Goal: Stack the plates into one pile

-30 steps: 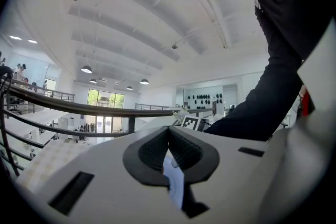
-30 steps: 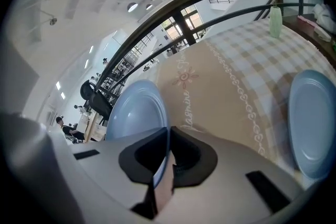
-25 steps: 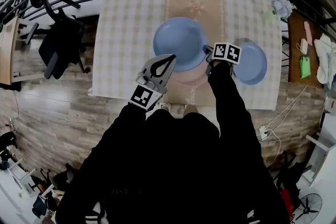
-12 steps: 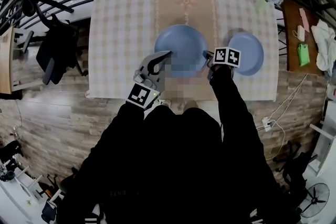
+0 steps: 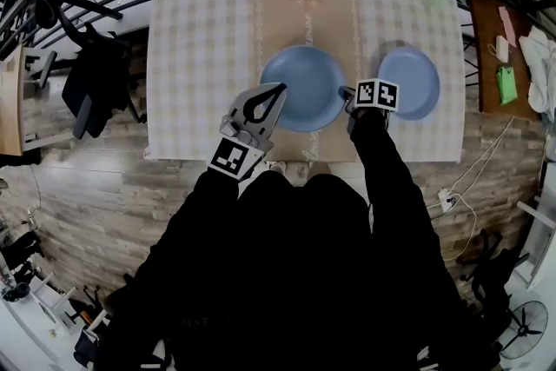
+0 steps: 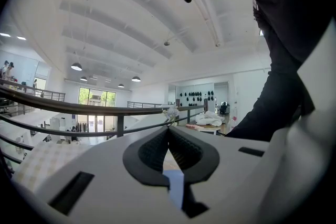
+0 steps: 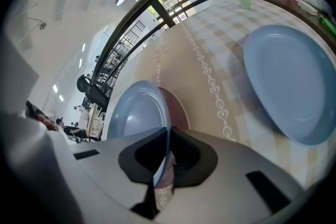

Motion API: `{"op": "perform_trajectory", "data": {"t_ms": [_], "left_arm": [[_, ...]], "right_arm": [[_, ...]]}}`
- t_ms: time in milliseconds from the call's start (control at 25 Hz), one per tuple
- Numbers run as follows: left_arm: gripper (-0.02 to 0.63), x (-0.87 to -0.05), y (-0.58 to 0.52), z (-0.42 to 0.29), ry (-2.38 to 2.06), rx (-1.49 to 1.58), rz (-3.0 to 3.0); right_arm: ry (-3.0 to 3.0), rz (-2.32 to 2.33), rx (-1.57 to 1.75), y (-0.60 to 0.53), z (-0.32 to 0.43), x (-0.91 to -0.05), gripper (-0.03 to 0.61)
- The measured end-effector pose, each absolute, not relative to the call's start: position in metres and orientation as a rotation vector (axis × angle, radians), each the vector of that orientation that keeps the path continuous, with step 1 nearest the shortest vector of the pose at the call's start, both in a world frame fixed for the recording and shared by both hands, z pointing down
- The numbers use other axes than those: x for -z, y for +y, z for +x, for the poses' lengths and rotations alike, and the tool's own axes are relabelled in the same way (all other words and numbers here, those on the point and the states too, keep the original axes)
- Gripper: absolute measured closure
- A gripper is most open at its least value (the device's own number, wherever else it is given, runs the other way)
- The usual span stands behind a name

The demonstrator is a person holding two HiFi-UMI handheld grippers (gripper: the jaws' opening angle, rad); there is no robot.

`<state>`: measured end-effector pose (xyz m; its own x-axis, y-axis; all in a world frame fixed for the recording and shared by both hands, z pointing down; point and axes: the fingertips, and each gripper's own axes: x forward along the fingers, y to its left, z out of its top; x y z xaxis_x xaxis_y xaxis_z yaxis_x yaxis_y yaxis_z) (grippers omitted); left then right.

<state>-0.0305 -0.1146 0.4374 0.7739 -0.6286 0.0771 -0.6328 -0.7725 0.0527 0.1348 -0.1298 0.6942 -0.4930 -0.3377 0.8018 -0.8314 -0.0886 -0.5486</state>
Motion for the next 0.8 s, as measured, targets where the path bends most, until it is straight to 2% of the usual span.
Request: {"op": "perform_trajectory", "data": {"t_ms": [520,800], "left_arm": [[0.595,-0.440,-0.110,-0.030,-1.021,-0.094,2.898],[0.595,-0.441,-0.109,-0.029,-1.011,-0.095,2.892]], "right_arm": [[-1.703,1.262,-1.533,-0.120,0.140,-0.715,0.544],[-1.708,1.215,-1.356,-0.118,0.136,-0.710,0.426]]}}
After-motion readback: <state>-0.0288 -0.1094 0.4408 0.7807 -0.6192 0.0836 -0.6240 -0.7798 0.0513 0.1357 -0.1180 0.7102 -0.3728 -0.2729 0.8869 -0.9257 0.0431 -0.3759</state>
